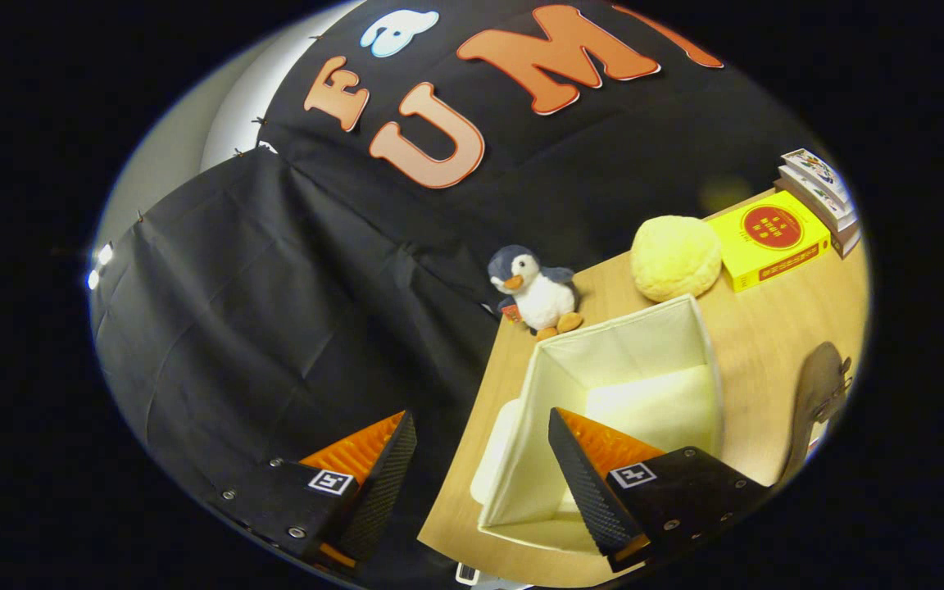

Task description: Open the storage box then place both shoes into the box .Put the left shoe in first, then the right shoe, with the right side of both shoes facing outward in a uniform manner.

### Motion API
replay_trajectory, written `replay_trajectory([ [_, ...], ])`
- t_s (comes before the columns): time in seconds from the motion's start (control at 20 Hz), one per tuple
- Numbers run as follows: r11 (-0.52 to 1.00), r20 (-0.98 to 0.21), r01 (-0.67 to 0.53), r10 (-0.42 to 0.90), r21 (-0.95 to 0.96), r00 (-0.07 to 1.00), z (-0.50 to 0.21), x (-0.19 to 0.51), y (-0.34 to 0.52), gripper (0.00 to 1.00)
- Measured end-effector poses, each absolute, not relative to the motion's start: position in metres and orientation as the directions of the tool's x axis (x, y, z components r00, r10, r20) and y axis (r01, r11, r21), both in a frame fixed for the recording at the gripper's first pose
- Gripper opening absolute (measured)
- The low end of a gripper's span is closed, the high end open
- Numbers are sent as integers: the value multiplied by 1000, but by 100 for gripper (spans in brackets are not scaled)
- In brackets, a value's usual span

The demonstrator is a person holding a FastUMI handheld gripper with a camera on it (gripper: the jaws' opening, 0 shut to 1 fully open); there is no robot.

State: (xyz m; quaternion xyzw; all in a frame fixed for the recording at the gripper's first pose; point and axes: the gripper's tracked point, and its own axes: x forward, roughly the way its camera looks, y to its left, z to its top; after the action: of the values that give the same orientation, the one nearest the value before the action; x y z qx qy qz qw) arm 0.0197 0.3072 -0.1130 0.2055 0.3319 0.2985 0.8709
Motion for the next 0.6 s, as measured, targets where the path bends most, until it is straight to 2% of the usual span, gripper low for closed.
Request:
replay_trajectory([
  [0.3, 838, -481, -275, 506, 472, 716, -123, 34, 196, 98],
  [0.6, 970, -543, -146, 230, 194, 807, -165, 45, 73, 98],
])
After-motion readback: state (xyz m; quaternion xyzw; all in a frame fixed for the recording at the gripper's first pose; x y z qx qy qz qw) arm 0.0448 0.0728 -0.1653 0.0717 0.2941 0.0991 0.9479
